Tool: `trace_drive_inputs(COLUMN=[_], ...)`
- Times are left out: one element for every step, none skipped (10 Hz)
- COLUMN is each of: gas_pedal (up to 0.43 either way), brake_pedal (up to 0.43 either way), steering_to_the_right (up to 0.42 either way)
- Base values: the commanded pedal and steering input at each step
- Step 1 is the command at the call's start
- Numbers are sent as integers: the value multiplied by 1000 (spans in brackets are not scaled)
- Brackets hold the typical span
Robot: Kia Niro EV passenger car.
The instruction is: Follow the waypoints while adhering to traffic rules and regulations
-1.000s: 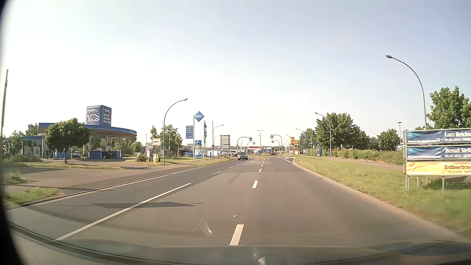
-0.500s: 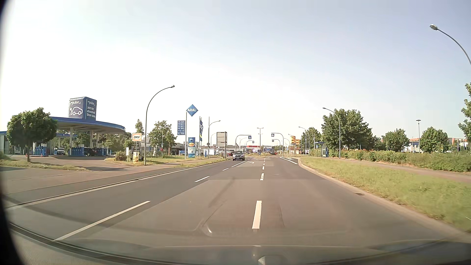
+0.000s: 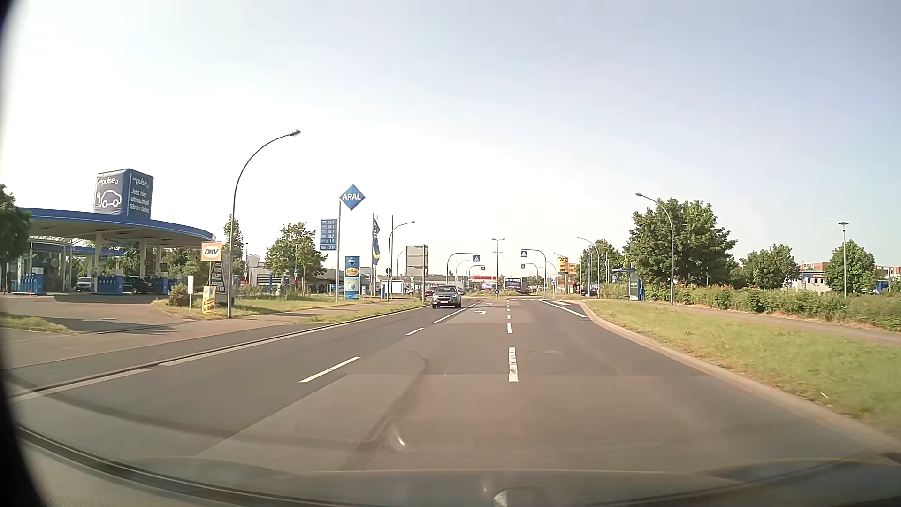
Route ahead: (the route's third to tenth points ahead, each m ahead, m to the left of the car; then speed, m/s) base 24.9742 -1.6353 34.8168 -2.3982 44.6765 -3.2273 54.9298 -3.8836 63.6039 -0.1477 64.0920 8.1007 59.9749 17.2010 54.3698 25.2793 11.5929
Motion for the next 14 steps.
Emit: trace_drive_inputs(gas_pedal=[28,28,28,8,0,0,0,0,0,0,0,0,0,0], brake_pedal=[30,30,30,30,30,30,30,30,30,30,30,30,30,30], steering_to_the_right=[4,4,5,4,4,3,3,3,3,3,3,3,2,2])
